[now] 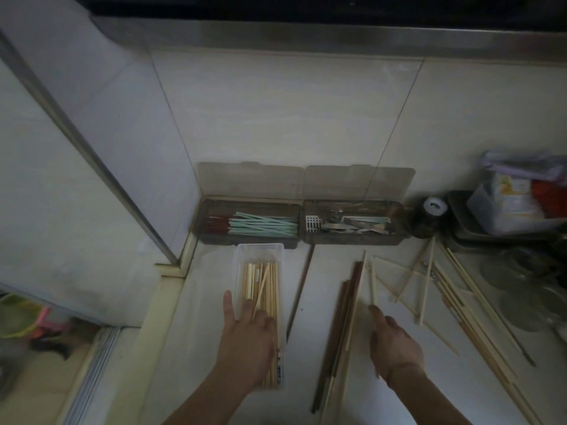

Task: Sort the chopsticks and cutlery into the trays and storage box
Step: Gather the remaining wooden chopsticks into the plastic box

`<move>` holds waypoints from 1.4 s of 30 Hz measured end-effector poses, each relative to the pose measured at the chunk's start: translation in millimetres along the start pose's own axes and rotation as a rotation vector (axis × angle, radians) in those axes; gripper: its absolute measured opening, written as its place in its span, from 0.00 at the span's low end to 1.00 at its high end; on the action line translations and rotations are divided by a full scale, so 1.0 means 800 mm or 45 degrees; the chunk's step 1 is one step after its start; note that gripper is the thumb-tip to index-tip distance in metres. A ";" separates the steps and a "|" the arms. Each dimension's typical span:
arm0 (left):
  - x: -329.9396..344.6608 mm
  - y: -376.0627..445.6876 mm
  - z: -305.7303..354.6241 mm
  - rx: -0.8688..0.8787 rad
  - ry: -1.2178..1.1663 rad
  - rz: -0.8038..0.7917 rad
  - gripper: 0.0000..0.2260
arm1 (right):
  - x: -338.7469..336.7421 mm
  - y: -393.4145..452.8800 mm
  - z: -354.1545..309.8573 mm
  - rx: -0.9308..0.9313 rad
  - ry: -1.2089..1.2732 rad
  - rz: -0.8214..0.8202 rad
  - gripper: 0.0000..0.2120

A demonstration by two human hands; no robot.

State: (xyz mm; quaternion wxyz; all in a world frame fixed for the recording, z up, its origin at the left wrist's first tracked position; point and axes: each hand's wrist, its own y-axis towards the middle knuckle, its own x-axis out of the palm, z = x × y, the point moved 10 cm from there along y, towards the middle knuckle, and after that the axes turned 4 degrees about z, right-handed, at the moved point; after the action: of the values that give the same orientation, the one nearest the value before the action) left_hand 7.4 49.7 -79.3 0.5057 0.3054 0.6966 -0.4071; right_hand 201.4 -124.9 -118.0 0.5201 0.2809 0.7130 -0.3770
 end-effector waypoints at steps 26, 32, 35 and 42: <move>0.005 -0.012 -0.028 0.036 -0.226 -0.006 0.15 | -0.002 -0.075 -0.264 -0.864 -0.486 -0.069 0.17; -0.003 -0.011 -0.031 0.041 -0.254 0.040 0.14 | 0.015 -0.091 -0.267 -0.899 -0.541 -0.289 0.23; -0.005 -0.009 -0.031 0.054 -0.347 0.195 0.12 | 0.019 -0.101 -0.255 -0.968 -0.196 -0.362 0.25; 0.014 -0.006 -0.020 0.140 -0.346 0.262 0.25 | -0.049 -0.049 -0.113 -0.439 0.759 0.436 0.08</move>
State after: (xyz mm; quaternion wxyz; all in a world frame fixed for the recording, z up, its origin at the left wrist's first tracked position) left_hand -7.3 61.4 -85.9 0.6167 0.3443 0.5637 -0.4282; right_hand 134.1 -71.9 -55.3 0.3850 0.4017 0.8287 -0.0611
